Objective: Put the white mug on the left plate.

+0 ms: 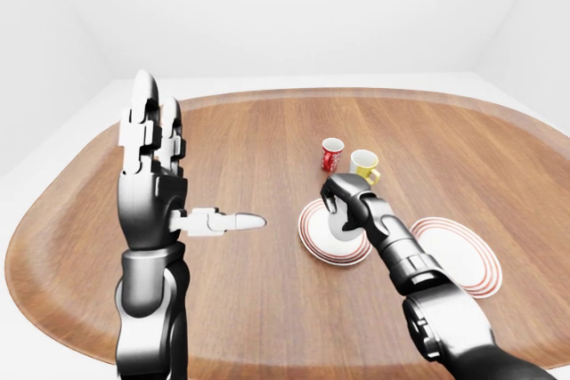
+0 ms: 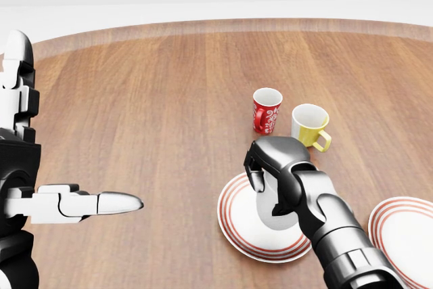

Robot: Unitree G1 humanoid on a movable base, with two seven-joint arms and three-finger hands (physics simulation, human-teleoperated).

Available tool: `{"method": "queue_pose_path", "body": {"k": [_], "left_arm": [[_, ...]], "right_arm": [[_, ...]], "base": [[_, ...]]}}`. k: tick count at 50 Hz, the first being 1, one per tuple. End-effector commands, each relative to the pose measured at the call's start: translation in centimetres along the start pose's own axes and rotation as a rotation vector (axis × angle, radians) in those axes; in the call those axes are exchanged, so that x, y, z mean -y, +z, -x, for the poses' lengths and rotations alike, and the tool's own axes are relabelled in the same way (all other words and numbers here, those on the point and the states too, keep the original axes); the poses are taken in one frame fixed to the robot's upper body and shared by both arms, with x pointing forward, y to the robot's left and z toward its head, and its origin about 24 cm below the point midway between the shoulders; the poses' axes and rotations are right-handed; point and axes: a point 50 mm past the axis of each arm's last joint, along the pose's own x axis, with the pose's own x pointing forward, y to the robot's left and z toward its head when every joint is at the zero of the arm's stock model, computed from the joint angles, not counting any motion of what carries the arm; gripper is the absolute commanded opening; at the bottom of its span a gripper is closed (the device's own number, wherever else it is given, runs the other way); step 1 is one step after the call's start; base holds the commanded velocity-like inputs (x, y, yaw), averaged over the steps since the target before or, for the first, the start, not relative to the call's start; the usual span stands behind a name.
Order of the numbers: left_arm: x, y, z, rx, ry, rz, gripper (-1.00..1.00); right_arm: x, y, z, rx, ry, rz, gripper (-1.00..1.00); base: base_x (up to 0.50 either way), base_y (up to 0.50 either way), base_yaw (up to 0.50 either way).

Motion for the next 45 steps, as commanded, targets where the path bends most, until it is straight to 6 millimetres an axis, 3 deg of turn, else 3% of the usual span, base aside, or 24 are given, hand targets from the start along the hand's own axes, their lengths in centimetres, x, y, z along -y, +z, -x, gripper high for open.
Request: {"method": "queue_pose_path", "body": {"k": [1,30,31,33,45], "left_arm": [[0.0,-0.1,0.0,-0.002,0.0,-0.001,1.0],[0.0,-0.2,0.0,-0.008,0.001,-0.001,1.0],[0.0,-0.2,0.1,-0.01,0.0,-0.001,1.0],[0.0,-0.2,0.1,-0.008,0.0,-0.001,1.0],[0.0,-0.2,0.1,-0.013,-0.002,-0.002,1.0]], "right_arm": [[0.1,0.1,-0.2,-0.004,-0.025,0.016,-1.0],[-0.6,0.0,-0.1,-0.008,-0.019,0.04,-1.0],[-0.5,0.0,-0.2,-0.009,-0.02,0.041,-0.83],[-0.7,-0.1,-0.1,-0.012,-0.018,0.055,0.96],[-2.0,-0.4,0.2,-0.02,0.043,0.064,1.0]], "base": [[0.0,0.0,0.0],[0.0,0.0,0.0],[0.0,0.0,0.0],[0.0,0.0,0.0],[0.0,0.0,0.0]]}}
